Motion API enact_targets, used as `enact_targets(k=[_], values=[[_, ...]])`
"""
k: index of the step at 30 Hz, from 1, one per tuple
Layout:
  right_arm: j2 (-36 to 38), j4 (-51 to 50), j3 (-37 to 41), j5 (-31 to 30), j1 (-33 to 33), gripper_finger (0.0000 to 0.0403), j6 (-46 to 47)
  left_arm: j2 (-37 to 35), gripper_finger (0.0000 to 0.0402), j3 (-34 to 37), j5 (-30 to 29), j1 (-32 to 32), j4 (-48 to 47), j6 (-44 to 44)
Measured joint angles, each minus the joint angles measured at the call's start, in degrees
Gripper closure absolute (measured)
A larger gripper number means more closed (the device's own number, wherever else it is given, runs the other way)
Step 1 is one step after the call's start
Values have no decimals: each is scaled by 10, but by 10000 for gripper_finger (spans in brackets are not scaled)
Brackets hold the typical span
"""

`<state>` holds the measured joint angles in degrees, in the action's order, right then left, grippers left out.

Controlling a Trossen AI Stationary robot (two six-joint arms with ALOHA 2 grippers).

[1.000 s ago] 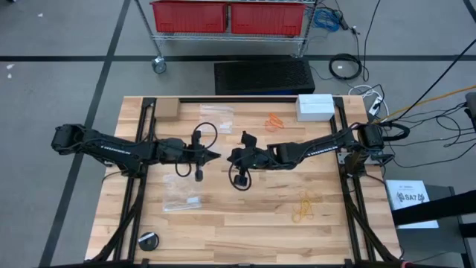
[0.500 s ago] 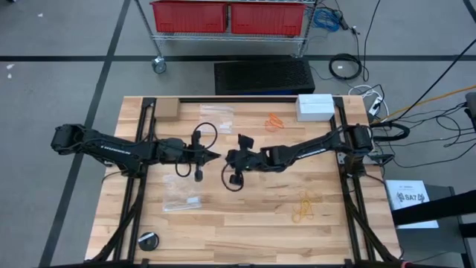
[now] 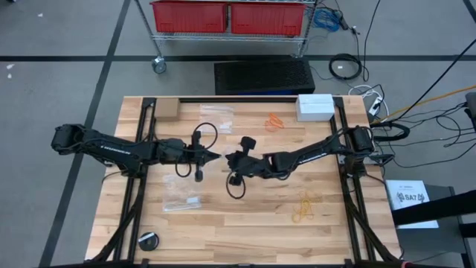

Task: Sort rubber bands
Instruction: Open the middle right transparent zip bag

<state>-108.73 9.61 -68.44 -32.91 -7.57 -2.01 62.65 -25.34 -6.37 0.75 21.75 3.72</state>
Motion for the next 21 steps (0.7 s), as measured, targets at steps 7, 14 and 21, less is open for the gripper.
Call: enact_targets(k=[7,14,21], values=[[0,176,68,-6,-6,403,-36,0,402,0,0,0,0,0],[1,161,87,31,1,393,-1,0,402,0,-3,0,2,0],[1,151,87,45,9,316,43,0,402,0,-3,0,3,-1]])
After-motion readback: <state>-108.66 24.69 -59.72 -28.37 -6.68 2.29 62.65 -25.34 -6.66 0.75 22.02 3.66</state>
